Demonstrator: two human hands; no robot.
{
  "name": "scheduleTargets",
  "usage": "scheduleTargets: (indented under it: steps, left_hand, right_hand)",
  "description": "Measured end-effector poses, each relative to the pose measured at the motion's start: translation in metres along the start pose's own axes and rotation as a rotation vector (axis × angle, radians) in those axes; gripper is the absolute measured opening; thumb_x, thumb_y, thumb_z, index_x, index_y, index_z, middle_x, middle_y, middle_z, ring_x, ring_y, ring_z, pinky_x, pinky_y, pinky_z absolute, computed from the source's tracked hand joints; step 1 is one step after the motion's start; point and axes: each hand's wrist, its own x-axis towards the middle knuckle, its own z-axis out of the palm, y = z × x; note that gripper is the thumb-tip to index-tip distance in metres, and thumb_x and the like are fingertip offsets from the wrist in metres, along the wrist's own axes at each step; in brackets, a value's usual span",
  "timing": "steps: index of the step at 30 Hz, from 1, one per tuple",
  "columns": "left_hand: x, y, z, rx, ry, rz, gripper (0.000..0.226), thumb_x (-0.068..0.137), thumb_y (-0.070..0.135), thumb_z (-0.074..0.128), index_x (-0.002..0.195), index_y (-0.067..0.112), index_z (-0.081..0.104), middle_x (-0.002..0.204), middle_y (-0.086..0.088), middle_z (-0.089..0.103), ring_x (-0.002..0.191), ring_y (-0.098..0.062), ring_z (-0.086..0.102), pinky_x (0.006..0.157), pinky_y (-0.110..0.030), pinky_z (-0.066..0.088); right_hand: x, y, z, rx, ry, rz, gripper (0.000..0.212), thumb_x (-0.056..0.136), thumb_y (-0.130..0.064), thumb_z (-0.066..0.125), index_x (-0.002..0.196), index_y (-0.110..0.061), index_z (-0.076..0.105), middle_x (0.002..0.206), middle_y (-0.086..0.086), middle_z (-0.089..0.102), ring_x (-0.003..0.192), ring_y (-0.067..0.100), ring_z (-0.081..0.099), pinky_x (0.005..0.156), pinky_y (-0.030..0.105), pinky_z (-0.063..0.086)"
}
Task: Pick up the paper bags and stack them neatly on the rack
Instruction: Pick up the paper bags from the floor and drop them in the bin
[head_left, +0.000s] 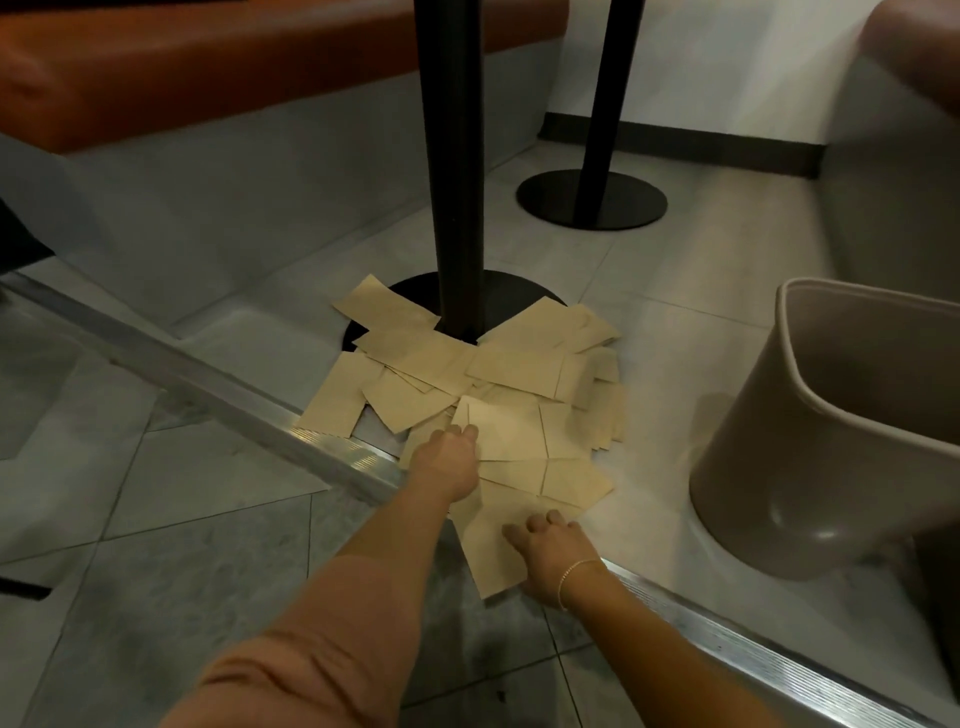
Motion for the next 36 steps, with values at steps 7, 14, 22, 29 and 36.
scheduleTargets:
  steps: [7, 14, 22, 29, 36]
  left_hand:
    - [0.036, 0.007, 0.021, 0.04, -0.006, 0.13, 0.065, 0.095, 0.027, 0.048, 0.149, 0.016, 0.014, 0.15, -0.007, 0.03, 0.135, -0.026, 0.03, 0.104, -0.037, 0.034]
    - [0.049, 0.003, 0.032, 0.162, 0.038, 0.163, 0.045, 0.096, 0.013, 0.037, 0.14, 0.011, 0.028, 0.131, -0.011, 0.049, 0.116, -0.028, 0.048, 0.088, -0.036, 0.041]
    - [0.053, 0.007, 0.034, 0.397, 0.03, 0.272, 0.027, 0.095, 0.005, 0.034, 0.119, 0.003, 0.048, 0.119, -0.015, 0.059, 0.107, -0.03, 0.056, 0.084, -0.037, 0.045]
    - [0.044, 0.014, 0.021, 0.432, 0.159, 0.26, 0.032, 0.092, 0.002, 0.039, 0.121, 0.007, 0.049, 0.115, -0.01, 0.062, 0.111, -0.025, 0.054, 0.083, -0.033, 0.048]
    - [0.026, 0.01, -0.041, -0.041, 0.484, -0.012, 0.026, 0.091, 0.021, 0.045, 0.11, 0.013, 0.061, 0.106, -0.007, 0.064, 0.11, -0.021, 0.05, 0.076, -0.03, 0.044]
  right_hand:
    - [0.013, 0.014, -0.024, 0.102, -0.035, -0.043, 0.035, 0.094, -0.023, 0.046, 0.128, -0.017, 0.052, 0.122, 0.013, 0.057, 0.113, 0.028, 0.05, 0.092, 0.035, 0.043]
    - [0.021, 0.015, -0.029, 0.147, -0.072, -0.025, 0.04, 0.09, -0.01, 0.046, 0.129, -0.018, 0.054, 0.124, 0.012, 0.056, 0.116, 0.029, 0.051, 0.095, 0.036, 0.045]
    - [0.01, 0.015, -0.023, 0.246, -0.062, 0.003, 0.043, 0.097, -0.015, 0.04, 0.137, -0.027, 0.045, 0.132, 0.016, 0.045, 0.117, 0.031, 0.048, 0.099, 0.035, 0.04]
    - [-0.003, 0.019, -0.039, 0.303, -0.067, -0.036, 0.038, 0.098, -0.012, 0.038, 0.134, -0.02, 0.049, 0.133, 0.011, 0.052, 0.119, 0.029, 0.048, 0.095, 0.033, 0.04]
    - [-0.03, 0.034, -0.114, 0.226, 0.032, -0.045, 0.033, 0.096, -0.016, 0.039, 0.124, -0.007, 0.054, 0.123, 0.015, 0.057, 0.114, 0.03, 0.052, 0.092, 0.031, 0.039]
